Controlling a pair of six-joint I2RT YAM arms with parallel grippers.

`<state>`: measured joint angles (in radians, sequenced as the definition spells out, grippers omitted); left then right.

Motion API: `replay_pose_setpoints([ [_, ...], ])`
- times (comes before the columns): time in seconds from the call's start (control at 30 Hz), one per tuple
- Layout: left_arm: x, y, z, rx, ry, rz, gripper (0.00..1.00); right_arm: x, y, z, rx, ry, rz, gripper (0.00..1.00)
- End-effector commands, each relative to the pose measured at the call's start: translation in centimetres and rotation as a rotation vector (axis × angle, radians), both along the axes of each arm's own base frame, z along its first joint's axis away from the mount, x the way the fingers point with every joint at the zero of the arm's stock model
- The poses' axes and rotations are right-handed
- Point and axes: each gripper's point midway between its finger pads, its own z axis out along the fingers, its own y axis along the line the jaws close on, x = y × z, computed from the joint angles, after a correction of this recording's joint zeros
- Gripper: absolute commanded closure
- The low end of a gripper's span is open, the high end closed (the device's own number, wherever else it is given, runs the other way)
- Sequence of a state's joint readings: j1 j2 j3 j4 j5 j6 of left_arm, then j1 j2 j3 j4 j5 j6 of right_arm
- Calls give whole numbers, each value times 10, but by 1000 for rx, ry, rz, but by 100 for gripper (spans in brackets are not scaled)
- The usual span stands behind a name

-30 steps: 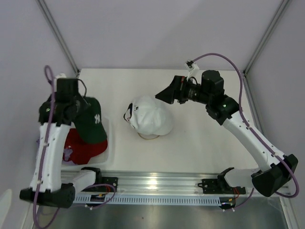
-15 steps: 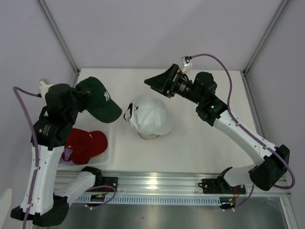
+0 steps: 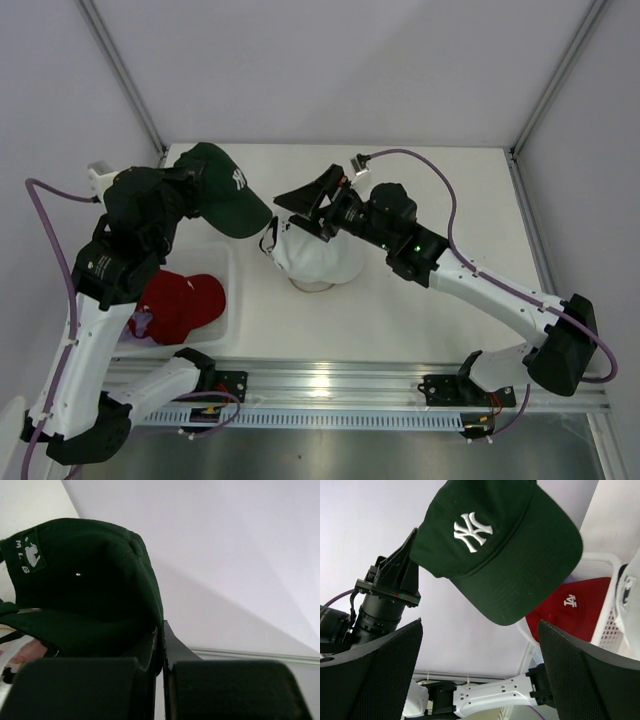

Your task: Stack the hats

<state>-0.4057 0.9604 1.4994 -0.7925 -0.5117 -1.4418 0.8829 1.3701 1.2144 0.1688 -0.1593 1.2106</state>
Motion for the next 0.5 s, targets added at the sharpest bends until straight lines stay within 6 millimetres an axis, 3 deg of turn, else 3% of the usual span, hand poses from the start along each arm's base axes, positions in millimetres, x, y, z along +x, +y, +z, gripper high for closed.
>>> replay_pose_setpoints([
  [0.0, 8, -4, 34, -88, -99, 23, 99, -6, 8, 22, 73, 16, -31, 0],
  [0.3, 8, -13, 37, -104, -102, 1, 99, -6, 31, -7, 82, 131, -88, 2],
  [0.43, 3, -13, 37, -120, -118, -11, 99, 0, 29, -6, 100, 120, -143, 7],
  [0.47, 2, -14, 36, -121, -119, -20, 99, 1, 30, -1, 114, 111, -146, 13],
])
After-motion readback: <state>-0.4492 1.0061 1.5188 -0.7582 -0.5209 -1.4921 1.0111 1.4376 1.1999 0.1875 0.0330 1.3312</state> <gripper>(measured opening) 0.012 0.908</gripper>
